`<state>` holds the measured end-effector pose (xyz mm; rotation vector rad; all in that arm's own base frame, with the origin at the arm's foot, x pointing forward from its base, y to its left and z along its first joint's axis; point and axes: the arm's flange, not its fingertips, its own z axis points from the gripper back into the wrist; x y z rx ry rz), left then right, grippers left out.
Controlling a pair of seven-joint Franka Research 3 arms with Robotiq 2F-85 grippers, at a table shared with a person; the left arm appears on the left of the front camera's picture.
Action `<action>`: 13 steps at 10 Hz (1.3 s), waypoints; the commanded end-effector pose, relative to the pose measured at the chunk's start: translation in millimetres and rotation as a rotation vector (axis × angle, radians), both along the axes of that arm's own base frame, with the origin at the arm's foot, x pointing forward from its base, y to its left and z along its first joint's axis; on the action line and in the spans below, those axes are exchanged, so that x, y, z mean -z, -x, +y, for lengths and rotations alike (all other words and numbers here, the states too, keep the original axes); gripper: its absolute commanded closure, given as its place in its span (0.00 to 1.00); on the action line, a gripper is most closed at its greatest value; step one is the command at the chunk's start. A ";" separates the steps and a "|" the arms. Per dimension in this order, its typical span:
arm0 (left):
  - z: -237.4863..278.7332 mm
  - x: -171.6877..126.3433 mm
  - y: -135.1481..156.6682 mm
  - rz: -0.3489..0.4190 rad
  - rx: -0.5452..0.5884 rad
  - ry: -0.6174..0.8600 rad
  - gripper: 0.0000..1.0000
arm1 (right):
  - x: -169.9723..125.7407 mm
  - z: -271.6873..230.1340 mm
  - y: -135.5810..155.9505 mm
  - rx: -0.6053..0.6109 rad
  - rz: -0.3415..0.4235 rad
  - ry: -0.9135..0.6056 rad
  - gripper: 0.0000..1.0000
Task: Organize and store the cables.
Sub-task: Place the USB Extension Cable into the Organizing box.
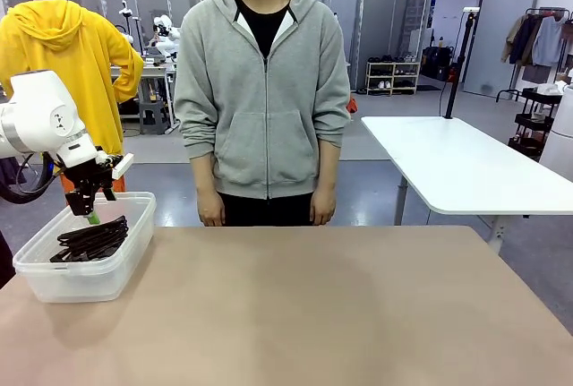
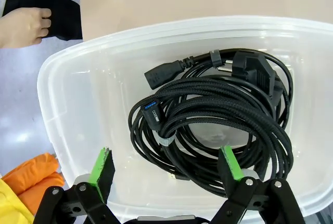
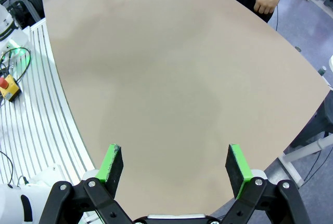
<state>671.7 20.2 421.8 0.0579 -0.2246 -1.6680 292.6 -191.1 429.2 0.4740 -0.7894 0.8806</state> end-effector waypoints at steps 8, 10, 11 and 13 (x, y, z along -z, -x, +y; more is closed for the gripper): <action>2.0 0.5 0.1 0.000 0.006 -0.005 0.00 | -0.6 0.0 -0.3 -0.004 -0.009 -0.004 0.00; 2.0 0.5 0.1 0.000 0.006 -0.005 0.00 | -0.6 0.0 -0.3 -0.004 -0.009 -0.004 0.00; 2.0 0.5 0.1 0.000 0.006 -0.005 0.00 | -0.6 0.0 -0.3 -0.004 -0.009 -0.004 0.00; 2.0 0.5 0.1 0.000 0.006 -0.005 0.00 | -0.6 0.0 -0.3 -0.004 -0.009 -0.004 0.00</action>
